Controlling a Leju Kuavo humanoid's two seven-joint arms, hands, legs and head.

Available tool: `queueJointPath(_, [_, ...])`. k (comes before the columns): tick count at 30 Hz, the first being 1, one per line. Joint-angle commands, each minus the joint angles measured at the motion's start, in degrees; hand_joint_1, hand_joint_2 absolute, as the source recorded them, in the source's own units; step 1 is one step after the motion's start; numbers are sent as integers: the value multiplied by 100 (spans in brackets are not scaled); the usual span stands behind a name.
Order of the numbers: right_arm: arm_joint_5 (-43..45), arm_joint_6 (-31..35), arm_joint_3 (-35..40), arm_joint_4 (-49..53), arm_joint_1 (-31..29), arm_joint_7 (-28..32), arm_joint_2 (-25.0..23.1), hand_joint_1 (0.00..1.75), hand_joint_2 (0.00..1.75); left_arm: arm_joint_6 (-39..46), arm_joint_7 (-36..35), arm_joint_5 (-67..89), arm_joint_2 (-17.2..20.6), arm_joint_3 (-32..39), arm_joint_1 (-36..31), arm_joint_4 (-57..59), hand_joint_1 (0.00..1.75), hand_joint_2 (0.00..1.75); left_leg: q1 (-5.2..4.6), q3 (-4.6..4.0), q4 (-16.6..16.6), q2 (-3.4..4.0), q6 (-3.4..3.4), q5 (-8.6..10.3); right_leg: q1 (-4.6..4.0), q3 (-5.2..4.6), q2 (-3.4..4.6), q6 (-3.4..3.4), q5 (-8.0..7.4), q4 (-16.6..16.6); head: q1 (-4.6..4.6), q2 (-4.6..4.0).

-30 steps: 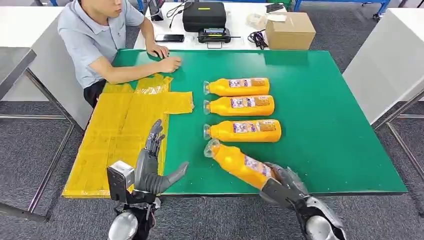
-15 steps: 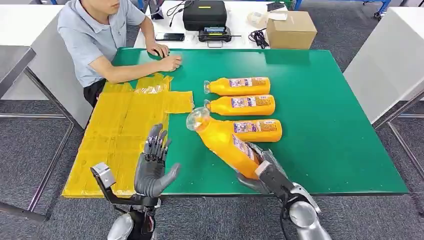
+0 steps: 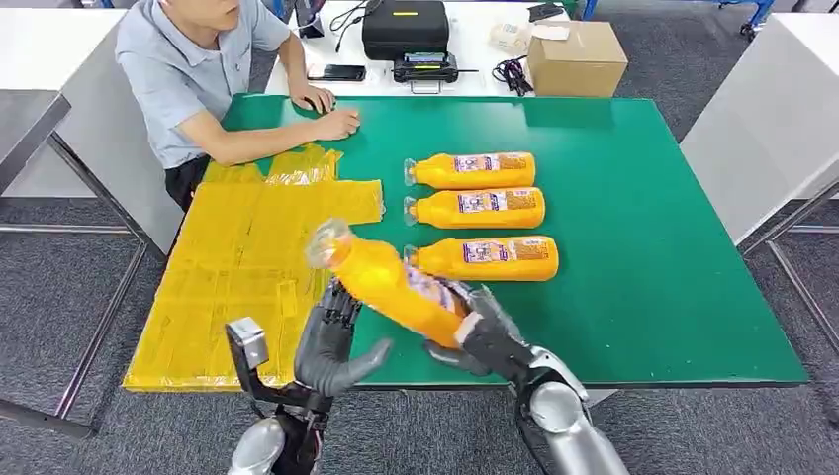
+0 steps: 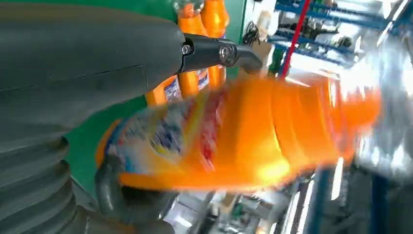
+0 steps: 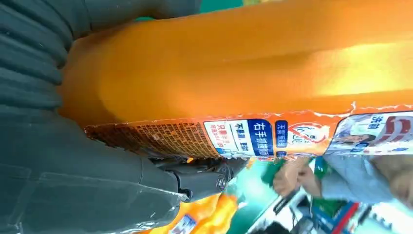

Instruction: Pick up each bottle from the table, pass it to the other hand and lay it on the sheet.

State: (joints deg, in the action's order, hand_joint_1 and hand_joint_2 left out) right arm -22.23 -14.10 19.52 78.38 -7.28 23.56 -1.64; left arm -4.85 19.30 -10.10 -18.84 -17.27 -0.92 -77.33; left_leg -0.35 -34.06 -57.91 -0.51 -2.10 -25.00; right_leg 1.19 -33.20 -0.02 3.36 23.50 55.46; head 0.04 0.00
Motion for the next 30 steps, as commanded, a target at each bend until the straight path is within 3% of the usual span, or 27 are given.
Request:
queueJointPath(1, [-114, 115, 828, -1014, -716, 64, 22, 175, 175, 62, -57, -11, -91, -4, -529, 773, 0, 175, 4, 8, 2, 7, 8, -1, -4, 8, 5, -9, -1, -3, 0, 0])
queueJointPath(10, [-122, 118, 1055, -1156, -813, 72, 100, 175, 175, 33, 134, 75, -72, -27, -590, 778, 0, 175, 3, 7, 0, 5, 8, -2, -4, 7, 4, -9, 1, 0, 2, 0])
queueJointPath(15, [49, -75, 1426, -1394, -858, 726, 201, 175, 175, -369, 85, -409, -115, 11, -846, 1156, 0, 175, 5, 10, 3, 1, 10, 0, -6, 11, -1, -11, 0, -4, 2, 0])
queueJointPath(30, [119, -18, 1628, -1603, -805, 953, 198, 175, 175, -550, 168, -1204, -100, 62, -966, 1272, 0, 175, 7, 8, 0, -3, 12, -1, -8, 10, -7, -14, 3, -2, 2, 0])
